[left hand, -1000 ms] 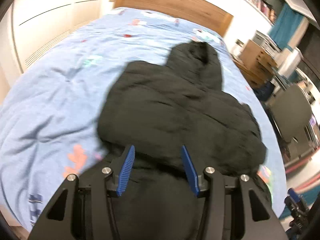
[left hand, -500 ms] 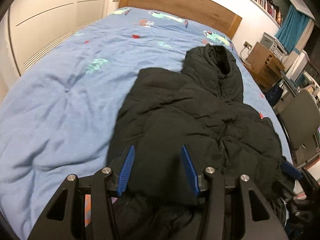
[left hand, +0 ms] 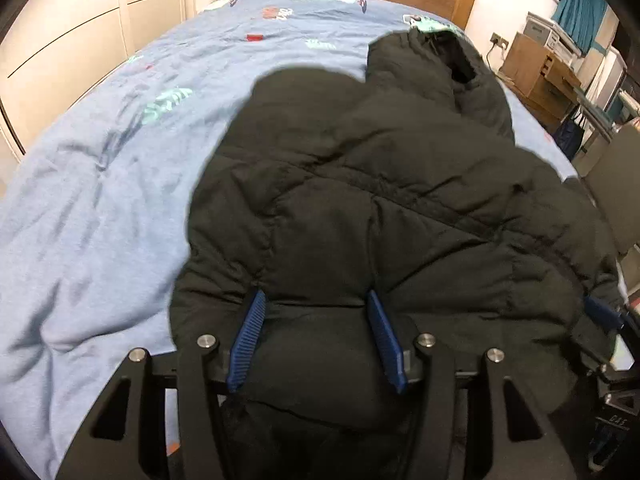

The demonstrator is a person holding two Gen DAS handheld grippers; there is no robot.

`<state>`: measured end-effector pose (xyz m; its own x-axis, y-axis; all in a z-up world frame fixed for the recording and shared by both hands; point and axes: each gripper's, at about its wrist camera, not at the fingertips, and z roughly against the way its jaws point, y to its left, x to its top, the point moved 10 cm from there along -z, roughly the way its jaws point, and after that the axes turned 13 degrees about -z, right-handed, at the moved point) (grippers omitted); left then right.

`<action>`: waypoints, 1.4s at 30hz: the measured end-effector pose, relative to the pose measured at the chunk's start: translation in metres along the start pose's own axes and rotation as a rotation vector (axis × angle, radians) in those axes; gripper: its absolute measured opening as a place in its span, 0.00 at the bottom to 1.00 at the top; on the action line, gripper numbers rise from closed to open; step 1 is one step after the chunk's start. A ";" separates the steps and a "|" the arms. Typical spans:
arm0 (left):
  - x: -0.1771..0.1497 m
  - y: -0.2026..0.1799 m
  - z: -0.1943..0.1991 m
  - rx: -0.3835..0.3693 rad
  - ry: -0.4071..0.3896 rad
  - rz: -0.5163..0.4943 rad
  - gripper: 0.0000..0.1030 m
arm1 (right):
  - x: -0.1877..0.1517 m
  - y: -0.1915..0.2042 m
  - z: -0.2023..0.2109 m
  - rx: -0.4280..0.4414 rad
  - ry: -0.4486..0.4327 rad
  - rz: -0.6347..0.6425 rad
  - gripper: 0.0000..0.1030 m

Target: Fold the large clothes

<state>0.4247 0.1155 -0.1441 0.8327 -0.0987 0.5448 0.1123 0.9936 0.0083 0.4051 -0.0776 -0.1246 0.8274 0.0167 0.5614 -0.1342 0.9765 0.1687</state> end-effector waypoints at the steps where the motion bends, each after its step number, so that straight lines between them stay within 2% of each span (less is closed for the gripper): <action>1: 0.005 0.002 0.007 -0.002 -0.018 0.006 0.50 | 0.006 -0.001 0.003 0.002 0.008 -0.011 0.71; 6: 0.052 0.012 0.028 0.002 -0.097 0.016 0.50 | 0.041 0.014 0.039 0.042 -0.091 0.014 0.71; 9: 0.070 0.008 0.015 0.023 -0.093 0.007 0.50 | 0.065 0.015 0.033 0.009 -0.124 0.029 0.72; 11: 0.070 0.002 -0.001 0.030 -0.065 -0.001 0.50 | 0.071 0.009 0.019 -0.014 -0.116 0.026 0.72; 13: 0.060 -0.003 -0.025 0.045 -0.013 -0.007 0.50 | 0.072 -0.002 -0.005 -0.053 -0.089 0.008 0.72; 15: 0.048 -0.006 -0.044 0.069 0.028 -0.010 0.50 | 0.065 -0.010 -0.025 -0.057 -0.054 -0.016 0.75; 19: 0.043 -0.011 -0.038 0.105 0.015 -0.021 0.50 | 0.053 -0.020 -0.038 -0.051 -0.030 -0.048 0.79; 23: 0.040 -0.008 -0.006 0.139 -0.046 0.009 0.50 | 0.054 -0.015 -0.012 -0.075 -0.077 -0.020 0.79; 26: 0.024 -0.013 0.019 0.141 -0.086 0.035 0.50 | 0.048 -0.007 0.018 -0.063 -0.138 0.003 0.79; 28: 0.011 -0.016 0.025 0.136 -0.082 0.038 0.50 | 0.039 -0.005 0.031 -0.056 -0.154 0.003 0.79; 31: -0.017 -0.026 0.014 0.161 -0.006 -0.022 0.51 | 0.016 -0.012 0.034 -0.064 -0.129 -0.013 0.79; 33: -0.026 -0.029 0.014 0.185 0.013 -0.040 0.50 | 0.000 -0.022 0.026 -0.082 -0.076 -0.044 0.79; 36: -0.033 -0.034 0.033 0.176 0.003 -0.020 0.50 | -0.013 -0.036 0.031 -0.122 -0.051 -0.085 0.78; 42: -0.049 -0.051 0.097 0.171 -0.082 0.004 0.50 | -0.033 -0.044 0.082 -0.125 -0.091 -0.136 0.78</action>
<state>0.3257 0.0749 -0.0894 0.7850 -0.0969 0.6119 0.0095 0.9895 0.1445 0.3389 -0.1389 -0.0846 0.7796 -0.1312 0.6124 0.0486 0.9875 0.1496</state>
